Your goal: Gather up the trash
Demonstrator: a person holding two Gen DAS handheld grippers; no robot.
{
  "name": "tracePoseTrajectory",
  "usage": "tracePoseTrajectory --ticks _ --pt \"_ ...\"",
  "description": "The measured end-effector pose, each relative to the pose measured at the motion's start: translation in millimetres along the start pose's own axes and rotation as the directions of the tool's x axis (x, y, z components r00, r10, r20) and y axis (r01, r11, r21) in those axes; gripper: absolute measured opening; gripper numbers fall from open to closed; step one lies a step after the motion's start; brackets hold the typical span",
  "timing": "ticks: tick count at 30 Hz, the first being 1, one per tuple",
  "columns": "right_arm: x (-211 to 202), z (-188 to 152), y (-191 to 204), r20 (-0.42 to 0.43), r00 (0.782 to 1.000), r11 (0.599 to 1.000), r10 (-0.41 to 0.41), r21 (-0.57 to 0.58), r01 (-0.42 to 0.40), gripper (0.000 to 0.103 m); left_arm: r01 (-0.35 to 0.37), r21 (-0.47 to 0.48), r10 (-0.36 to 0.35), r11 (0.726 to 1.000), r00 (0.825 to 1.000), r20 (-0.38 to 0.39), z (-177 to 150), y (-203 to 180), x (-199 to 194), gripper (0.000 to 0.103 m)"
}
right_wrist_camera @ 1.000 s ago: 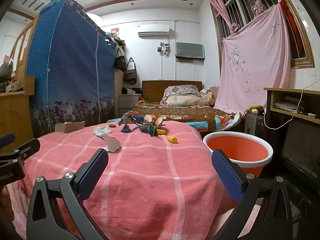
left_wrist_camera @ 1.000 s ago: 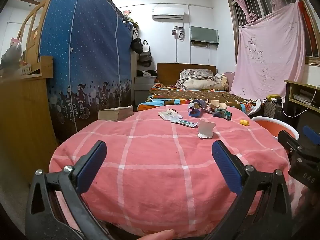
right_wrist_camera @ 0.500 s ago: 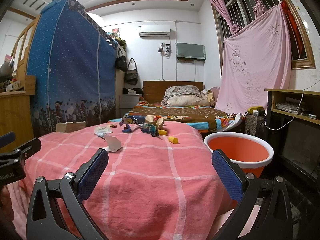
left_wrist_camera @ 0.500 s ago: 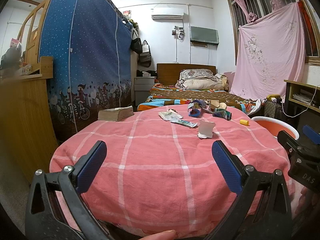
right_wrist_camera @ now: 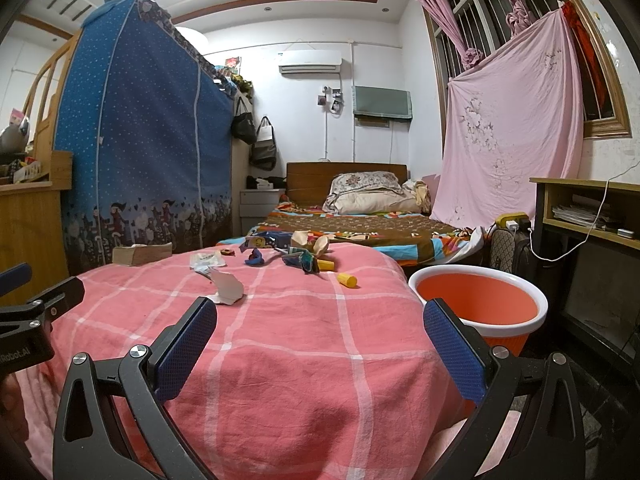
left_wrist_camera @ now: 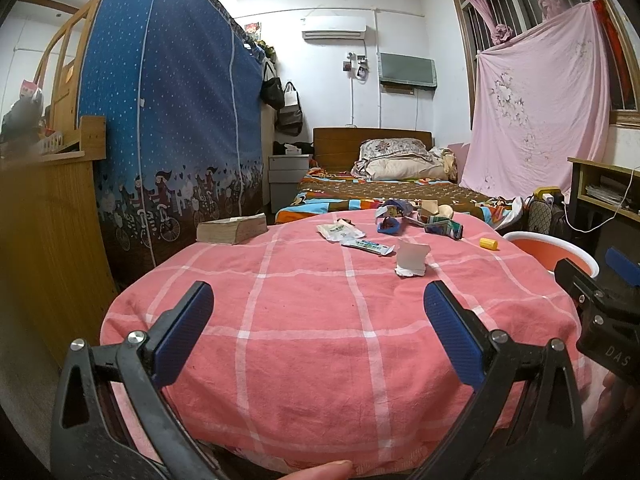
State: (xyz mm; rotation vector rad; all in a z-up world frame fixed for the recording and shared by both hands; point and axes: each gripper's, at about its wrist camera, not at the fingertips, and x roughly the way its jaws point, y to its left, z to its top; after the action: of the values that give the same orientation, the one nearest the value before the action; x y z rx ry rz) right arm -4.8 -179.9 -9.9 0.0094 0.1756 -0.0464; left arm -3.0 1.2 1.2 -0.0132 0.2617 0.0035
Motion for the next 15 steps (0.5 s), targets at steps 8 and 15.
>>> tracePoseTrajectory --ticks 8,15 --pt "0.4 -0.2 0.0 0.0 1.0 1.0 0.001 -0.001 -0.001 0.103 -0.001 0.002 0.001 1.0 1.0 0.0 -0.1 -0.3 -0.1 0.09" --pt "1.0 -0.4 -0.3 0.0 1.0 1.0 0.0 0.0 0.0 0.103 -0.002 0.004 0.002 1.0 1.0 0.001 -0.5 -0.6 0.0 0.09"
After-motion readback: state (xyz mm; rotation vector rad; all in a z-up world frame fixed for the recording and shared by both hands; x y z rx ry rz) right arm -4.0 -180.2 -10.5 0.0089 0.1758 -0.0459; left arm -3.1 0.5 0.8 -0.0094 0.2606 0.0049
